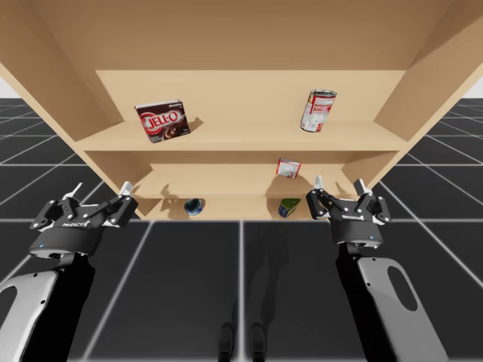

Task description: Find the tuna fish can on the shelf and bring it to me.

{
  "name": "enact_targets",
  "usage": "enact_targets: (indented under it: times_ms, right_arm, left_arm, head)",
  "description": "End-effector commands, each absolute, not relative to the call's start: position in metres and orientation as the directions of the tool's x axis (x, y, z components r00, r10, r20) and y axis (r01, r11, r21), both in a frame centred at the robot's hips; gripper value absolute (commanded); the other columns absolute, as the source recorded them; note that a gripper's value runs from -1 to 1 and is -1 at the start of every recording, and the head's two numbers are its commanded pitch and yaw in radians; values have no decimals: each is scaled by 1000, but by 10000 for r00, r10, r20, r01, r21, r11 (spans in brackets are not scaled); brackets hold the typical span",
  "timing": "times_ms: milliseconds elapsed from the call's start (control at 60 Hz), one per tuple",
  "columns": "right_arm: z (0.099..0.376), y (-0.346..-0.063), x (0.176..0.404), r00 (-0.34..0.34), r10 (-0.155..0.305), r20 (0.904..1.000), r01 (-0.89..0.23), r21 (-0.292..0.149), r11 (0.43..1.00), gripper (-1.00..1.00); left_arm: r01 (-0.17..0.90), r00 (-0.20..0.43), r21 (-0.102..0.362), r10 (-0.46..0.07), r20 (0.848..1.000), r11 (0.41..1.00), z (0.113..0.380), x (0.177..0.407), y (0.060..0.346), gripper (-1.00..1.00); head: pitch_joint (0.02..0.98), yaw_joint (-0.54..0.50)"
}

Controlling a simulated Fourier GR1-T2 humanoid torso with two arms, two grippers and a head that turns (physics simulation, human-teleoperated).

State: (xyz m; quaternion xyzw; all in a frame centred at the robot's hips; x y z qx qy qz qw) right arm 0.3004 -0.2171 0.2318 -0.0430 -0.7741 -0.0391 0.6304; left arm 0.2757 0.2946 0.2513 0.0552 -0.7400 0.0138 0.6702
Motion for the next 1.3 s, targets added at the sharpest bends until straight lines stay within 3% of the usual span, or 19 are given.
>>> enact_targets:
  times_ms: [17,183,300,767,950,1100,1300]
  right_arm:
    - [232,-217,299,-2318,-198,9726,1352,524,9894,-1000]
    - [232,-219,300,-2089,-118,9779,1103,356,9933,-1000]
    - [232,-220,300,-2043,-142,9788,1105,375,9932,-1000]
    - [231,-216,302,-1792,-106,9838,927,276,9953,-1000]
    - [229,-211,302,-1709,-34,9853,738,163,9971,-1000]
    - [228,-210,302,-1679,-58,9858,711,180,9973,-1000]
    - [229,-210,301,-1672,-90,9859,743,217,9970,-1000]
  left_arm:
    - [-1000,-955,533,-629,9934,9936,251,275,295,-1000]
    - [-1000,-952,536,-632,9934,9935,251,275,294,-1000]
    - [-1000,-943,543,-638,9935,9935,251,275,295,-1000]
    - [-958,-911,623,-711,9933,9935,251,276,295,-1000]
    - [-913,-889,652,-734,9933,9937,251,276,294,-1000]
    - [-702,-942,434,-500,9943,9966,254,273,290,-1000]
    - [165,-1419,-146,168,9897,9998,282,238,277,-1000]
  head:
    - [75,27]
    - [104,26]
    - [183,29]
    - [667,165]
    - [789,261]
    - [812,283]
    - [782,273]
